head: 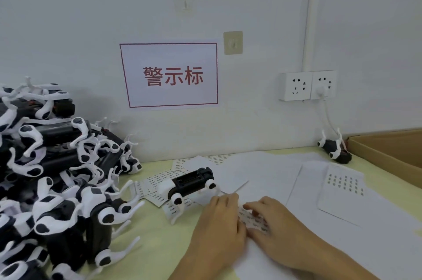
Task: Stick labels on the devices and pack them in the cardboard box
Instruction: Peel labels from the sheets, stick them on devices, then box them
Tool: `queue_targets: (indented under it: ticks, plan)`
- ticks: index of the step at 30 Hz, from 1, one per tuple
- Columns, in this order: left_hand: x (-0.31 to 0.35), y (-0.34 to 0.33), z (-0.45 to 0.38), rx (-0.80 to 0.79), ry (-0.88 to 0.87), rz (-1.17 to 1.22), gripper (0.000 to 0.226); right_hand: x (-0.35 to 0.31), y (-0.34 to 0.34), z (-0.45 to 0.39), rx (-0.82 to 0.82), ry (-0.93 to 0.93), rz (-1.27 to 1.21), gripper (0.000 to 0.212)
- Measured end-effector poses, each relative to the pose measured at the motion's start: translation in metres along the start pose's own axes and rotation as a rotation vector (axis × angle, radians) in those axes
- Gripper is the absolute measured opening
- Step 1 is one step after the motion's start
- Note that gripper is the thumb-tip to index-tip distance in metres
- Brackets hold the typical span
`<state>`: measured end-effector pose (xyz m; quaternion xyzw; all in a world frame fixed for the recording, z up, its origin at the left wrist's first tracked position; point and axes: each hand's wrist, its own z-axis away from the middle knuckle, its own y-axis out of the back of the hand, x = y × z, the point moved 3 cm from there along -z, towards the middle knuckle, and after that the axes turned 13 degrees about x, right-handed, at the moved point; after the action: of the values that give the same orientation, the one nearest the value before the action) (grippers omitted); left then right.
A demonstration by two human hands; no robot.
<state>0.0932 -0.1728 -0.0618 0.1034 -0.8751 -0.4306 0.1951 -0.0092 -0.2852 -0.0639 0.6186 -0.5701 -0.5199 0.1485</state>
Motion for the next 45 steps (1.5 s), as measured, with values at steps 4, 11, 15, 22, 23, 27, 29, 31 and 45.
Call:
queue_targets:
  ticks: [4, 11, 15, 22, 23, 27, 29, 31, 45]
  plan:
    - [0.0, -0.003, -0.002, 0.031, 0.004, 0.109, 0.041, 0.001, 0.002, 0.0, 0.01, -0.032, -0.001, 0.049]
    - [-0.003, 0.006, -0.004, 0.097, 0.024, 0.41, 0.057, 0.005, 0.004, -0.003, 0.004, -0.129, -0.009, 0.033]
    - [-0.004, 0.002, -0.004, 0.102, 0.019, 0.358, 0.028, 0.003, 0.007, -0.004, -0.014, -0.181, -0.008, 0.014]
    - [-0.006, -0.006, -0.002, 0.09, 0.046, 0.093, 0.034, 0.001, 0.005, 0.001, 0.03, -0.191, 0.035, 0.022]
    - [-0.007, -0.006, -0.002, 0.089, 0.043, 0.094, 0.033, 0.001, 0.005, 0.001, 0.034, -0.195, 0.047, 0.028]
    - [-0.008, -0.003, -0.005, 0.029, 0.126, 0.28, 0.017, -0.003, 0.007, 0.002, 0.019, -0.203, 0.047, 0.032]
    - [-0.006, -0.001, -0.006, -0.003, 0.193, 0.449, 0.024, -0.007, 0.012, -0.001, 0.019, -0.199, -0.004, 0.016]
    - [-0.007, 0.003, -0.008, 0.067, 0.247, 0.57, 0.032, -0.007, 0.017, -0.004, 0.015, -0.222, -0.113, 0.01]
    - [0.005, 0.016, -0.002, 0.601, -0.07, 0.246, 0.022, 0.002, 0.039, -0.005, 0.164, -0.527, -0.456, 0.019]
